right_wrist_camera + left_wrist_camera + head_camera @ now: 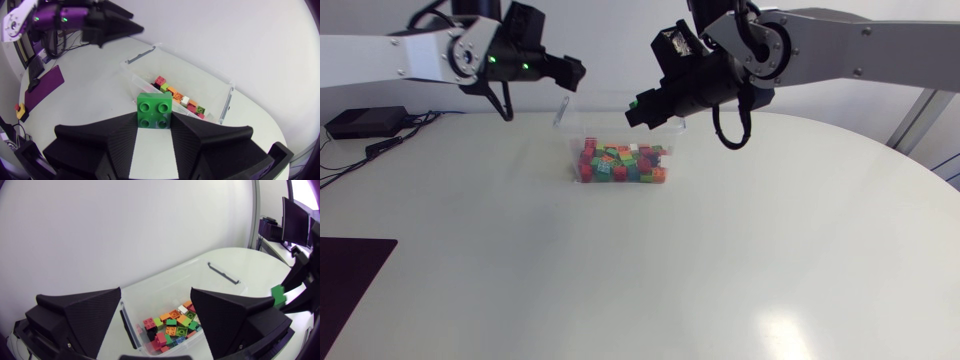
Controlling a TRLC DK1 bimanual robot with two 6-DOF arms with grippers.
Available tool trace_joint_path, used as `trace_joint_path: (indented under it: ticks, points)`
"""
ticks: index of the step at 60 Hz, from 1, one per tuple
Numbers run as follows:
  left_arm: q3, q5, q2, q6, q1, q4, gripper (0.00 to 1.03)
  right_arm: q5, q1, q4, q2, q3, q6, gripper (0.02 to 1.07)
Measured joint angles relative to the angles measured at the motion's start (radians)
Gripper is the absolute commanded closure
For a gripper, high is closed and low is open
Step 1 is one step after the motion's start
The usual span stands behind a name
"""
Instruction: Place the duplo bricks in the container
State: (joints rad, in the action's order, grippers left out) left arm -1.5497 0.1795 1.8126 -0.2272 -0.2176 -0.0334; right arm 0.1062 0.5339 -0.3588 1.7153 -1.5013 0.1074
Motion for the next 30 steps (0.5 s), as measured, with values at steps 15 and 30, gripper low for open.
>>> trace_joint_path:
  ticks: [15,30]
  points:
    - [0.17,-0.002,-0.301,0.016,0.026,0.017,0.04,-0.002,-0.047,0.051,0.09,-0.059,0.0,0.7]
    - [0.381,-0.002,-0.472,0.018,0.061,0.013,0.04,-0.002,-0.072,0.106,0.156,-0.134,0.001,0.7]
